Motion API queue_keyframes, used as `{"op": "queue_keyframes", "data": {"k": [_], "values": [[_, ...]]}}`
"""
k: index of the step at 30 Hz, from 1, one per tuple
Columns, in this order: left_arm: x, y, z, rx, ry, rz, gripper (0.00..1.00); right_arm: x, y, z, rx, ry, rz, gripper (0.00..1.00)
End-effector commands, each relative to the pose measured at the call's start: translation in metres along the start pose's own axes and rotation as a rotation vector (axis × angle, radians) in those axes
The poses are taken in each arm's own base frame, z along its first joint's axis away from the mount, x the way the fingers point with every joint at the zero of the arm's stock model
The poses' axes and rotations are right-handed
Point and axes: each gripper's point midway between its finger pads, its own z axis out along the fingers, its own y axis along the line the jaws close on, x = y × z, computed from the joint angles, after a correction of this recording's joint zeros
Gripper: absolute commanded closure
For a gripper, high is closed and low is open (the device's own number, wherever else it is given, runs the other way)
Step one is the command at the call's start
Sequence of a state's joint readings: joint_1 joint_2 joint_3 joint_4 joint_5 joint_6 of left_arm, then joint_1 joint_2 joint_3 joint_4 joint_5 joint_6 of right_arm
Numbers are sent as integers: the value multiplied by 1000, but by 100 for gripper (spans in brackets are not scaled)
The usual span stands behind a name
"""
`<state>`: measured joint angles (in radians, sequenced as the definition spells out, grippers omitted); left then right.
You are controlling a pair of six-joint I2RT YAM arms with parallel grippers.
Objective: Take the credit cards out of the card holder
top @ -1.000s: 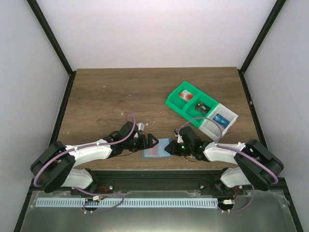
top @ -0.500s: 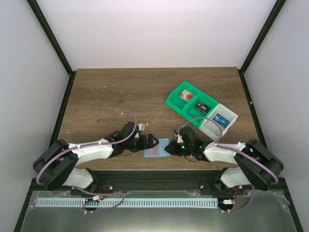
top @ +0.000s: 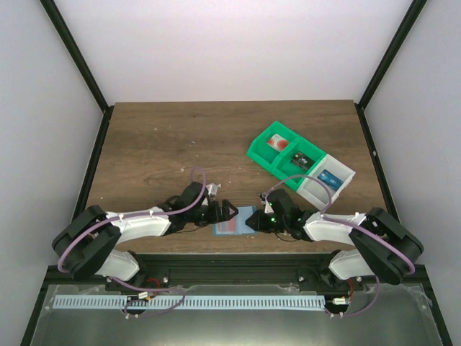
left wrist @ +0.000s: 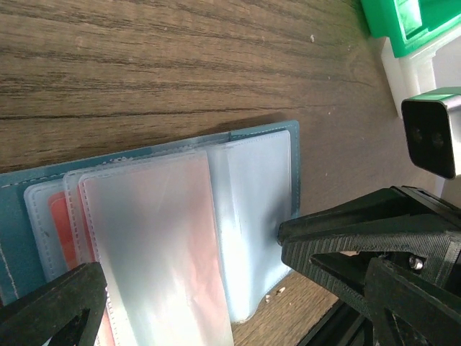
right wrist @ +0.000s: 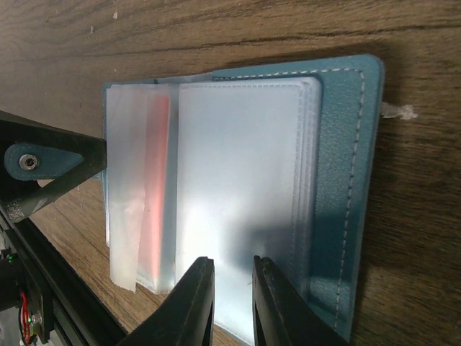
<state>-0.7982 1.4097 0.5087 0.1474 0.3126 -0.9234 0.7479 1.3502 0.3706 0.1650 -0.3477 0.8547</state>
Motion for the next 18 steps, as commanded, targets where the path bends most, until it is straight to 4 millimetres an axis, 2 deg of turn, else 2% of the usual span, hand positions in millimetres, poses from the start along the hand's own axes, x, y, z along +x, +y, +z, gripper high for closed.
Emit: {"op": "queue_keyframes", "data": {"k": [1, 18], "values": [[3, 1, 5, 10, 17, -13, 0, 4, -3, -1, 12, -1, 1, 83], [6, -26, 10, 107, 33, -11, 0, 6, -3, 3, 10, 6, -1, 83]]}}
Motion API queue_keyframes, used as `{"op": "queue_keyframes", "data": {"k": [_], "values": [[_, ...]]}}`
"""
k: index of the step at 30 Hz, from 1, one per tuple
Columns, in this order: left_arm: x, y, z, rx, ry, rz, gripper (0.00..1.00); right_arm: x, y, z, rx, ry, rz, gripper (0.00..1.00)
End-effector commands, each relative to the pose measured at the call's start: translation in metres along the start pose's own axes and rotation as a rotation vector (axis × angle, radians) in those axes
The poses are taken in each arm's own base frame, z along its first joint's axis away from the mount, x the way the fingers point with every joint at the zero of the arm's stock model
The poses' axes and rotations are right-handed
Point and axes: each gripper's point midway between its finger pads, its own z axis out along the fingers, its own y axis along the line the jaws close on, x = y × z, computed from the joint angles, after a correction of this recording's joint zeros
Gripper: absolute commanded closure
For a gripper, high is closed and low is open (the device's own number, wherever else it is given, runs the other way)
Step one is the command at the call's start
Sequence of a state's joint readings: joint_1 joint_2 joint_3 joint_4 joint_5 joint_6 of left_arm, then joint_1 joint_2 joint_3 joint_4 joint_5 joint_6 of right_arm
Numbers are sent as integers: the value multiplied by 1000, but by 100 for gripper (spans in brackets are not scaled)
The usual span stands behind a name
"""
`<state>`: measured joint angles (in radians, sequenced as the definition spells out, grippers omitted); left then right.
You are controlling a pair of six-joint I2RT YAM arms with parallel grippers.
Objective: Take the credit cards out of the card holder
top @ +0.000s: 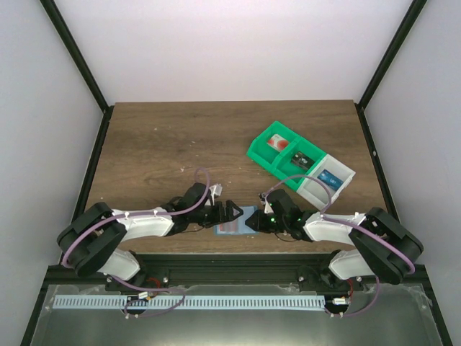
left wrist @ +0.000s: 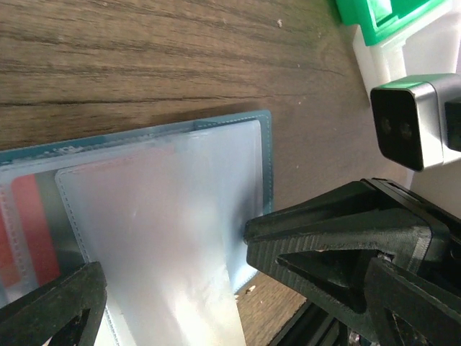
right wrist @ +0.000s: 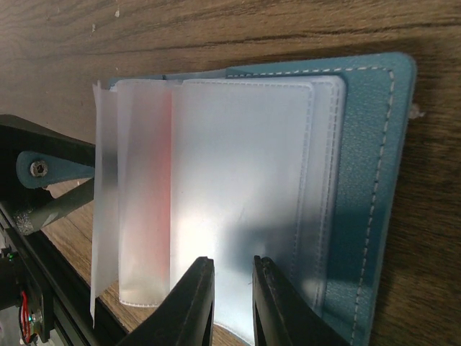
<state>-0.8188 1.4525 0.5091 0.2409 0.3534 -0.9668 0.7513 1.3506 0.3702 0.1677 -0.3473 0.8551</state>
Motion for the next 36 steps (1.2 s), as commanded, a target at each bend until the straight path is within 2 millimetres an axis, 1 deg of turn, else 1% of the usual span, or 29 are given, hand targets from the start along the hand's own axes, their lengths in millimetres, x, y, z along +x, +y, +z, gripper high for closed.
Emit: {"op": "queue_keyframes", "data": {"k": [1, 8, 18, 20, 24, 31, 36], "values": [[0, -13, 2, 43, 6, 4, 0, 6, -5, 3, 13, 6, 2, 83], [-8, -27, -7, 77, -35, 21, 0, 6, -3, 2, 5, 3, 1, 83], [-9, -33, -5, 103, -29, 16, 0, 1, 4, -4, -9, -20, -15, 83], [-11, -28, -7, 59, -39, 26, 0, -1, 7, -6, -17, -31, -18, 82], [-14, -15, -9, -38, -49, 47, 0, -2, 7, -6, -10, -30, -20, 82], [-11, 1, -11, -95, -53, 42, 0, 0, 5, -4, -9, -22, -21, 82], [-9, 3, -10, -83, -52, 43, 0, 1, 3, -3, -5, -20, -20, 82]]}}
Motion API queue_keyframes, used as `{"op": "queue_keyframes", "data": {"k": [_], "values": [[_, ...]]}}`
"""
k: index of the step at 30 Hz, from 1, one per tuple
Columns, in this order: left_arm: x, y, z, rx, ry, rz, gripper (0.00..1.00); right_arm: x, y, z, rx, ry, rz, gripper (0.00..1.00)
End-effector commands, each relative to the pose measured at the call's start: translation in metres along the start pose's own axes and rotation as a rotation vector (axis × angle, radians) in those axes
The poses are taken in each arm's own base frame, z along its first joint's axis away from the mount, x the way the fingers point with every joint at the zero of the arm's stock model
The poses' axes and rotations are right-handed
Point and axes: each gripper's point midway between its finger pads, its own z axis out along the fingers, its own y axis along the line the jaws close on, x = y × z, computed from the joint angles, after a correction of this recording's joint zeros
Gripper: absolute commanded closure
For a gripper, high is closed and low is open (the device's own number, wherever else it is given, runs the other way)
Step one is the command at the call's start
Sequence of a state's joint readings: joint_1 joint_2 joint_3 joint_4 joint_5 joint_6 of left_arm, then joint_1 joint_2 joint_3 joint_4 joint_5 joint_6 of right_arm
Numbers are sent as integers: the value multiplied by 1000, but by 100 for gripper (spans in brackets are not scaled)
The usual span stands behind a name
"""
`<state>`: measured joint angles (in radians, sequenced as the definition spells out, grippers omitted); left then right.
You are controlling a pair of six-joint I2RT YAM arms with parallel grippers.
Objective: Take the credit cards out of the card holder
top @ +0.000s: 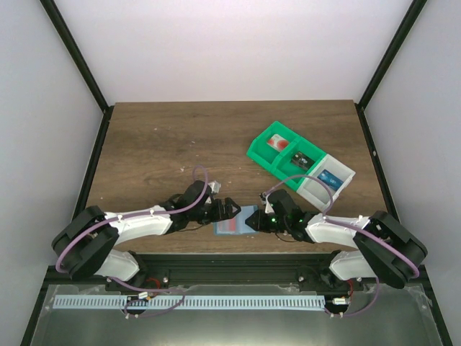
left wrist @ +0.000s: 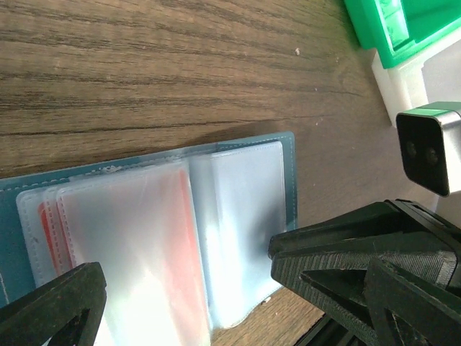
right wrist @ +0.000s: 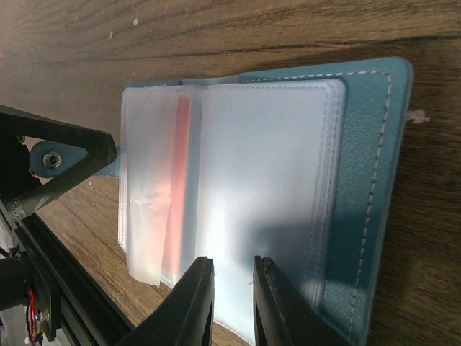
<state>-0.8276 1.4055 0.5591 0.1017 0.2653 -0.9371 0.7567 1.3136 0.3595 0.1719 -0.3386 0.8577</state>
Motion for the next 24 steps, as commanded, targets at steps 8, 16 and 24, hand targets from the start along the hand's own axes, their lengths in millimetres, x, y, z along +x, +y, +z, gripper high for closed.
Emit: {"op": "queue_keyframes", "data": {"k": [8, 16, 24], "values": [[4, 10, 5, -27, 7, 6, 0, 4, -3, 1, 11, 1, -3, 82], [6, 3, 12, -5, 26, -30, 0, 5, -6, 3, 15, 2, 1, 82], [7, -16, 15, 82, 35, -48, 0, 6, -6, 3, 12, 2, 2, 82]]}}
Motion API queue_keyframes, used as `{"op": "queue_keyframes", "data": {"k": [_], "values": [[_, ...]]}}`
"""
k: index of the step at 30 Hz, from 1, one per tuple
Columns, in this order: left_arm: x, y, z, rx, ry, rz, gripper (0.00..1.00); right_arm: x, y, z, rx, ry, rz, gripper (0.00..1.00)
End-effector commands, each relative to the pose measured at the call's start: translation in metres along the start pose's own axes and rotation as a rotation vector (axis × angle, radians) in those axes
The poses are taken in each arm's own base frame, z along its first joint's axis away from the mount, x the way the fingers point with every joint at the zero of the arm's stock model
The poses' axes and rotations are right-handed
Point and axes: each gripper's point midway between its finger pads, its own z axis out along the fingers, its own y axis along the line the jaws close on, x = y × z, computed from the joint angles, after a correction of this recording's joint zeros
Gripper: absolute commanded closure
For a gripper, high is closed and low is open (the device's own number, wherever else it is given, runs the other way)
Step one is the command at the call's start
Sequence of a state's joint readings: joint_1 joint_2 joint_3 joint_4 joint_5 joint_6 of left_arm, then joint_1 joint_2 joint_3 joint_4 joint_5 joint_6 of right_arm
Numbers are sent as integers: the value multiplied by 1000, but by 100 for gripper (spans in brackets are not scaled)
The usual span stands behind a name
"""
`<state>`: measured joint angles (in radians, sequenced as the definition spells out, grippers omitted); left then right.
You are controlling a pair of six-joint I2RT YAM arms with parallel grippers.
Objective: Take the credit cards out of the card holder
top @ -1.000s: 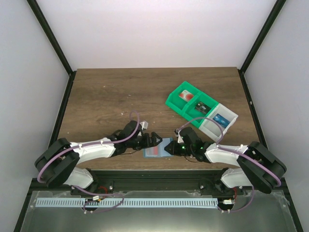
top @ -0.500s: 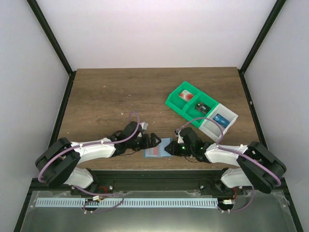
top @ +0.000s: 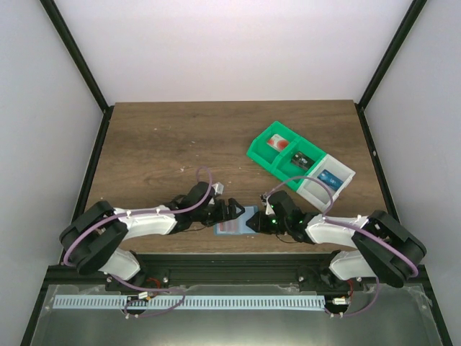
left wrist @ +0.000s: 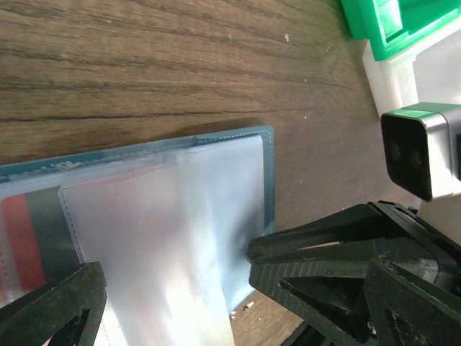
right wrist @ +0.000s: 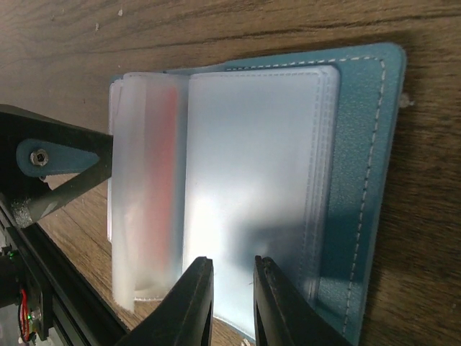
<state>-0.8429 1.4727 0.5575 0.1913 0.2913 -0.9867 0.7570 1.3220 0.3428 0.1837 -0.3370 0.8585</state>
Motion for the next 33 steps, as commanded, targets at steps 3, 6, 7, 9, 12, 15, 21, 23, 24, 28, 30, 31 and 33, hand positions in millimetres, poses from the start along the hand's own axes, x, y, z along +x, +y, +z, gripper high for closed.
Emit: {"op": "queue_keyframes", "data": {"k": [3, 6, 7, 9, 12, 15, 21, 23, 24, 28, 30, 31, 33], "values": [[1, -16, 3, 67, 14, -17, 0, 2, -1, 2, 1, -6, 0, 82], [4, -20, 7, 99, 32, -41, 0, 2, -1, 3, 1, -6, -2, 82], [5, -21, 8, 113, 36, -46, 0, 1, -1, 2, 2, -7, -2, 82], [6, -20, 11, 117, 37, -57, 0, 1, 0, 2, 2, -7, -5, 82], [6, -20, 13, 124, 41, -60, 0, 1, 0, 1, 0, -12, -6, 82], [3, -30, 11, 161, 36, -65, 0, 1, 0, 0, -1, -17, -7, 82], [-4, -50, 12, 209, 37, -57, 0, -4, 12, -8, -77, -73, -49, 82], [-3, -50, 14, 210, 46, -61, 0, -9, 12, -13, -74, -103, -48, 82], [-3, -49, 16, 206, 49, -63, 0, -10, 13, -16, -71, -116, -50, 82], [-5, -51, 18, 215, 46, -65, 0, -16, 14, -31, -57, -169, -55, 81], [-6, -54, 20, 220, 47, -61, 0, -17, 19, -38, -67, -182, -69, 77], [-8, -56, 21, 224, 45, -59, 0, -17, 20, -41, -65, -181, -72, 77], [-9, -60, 23, 229, 43, -52, 0, -15, 20, -44, -67, -178, -71, 76]]}}
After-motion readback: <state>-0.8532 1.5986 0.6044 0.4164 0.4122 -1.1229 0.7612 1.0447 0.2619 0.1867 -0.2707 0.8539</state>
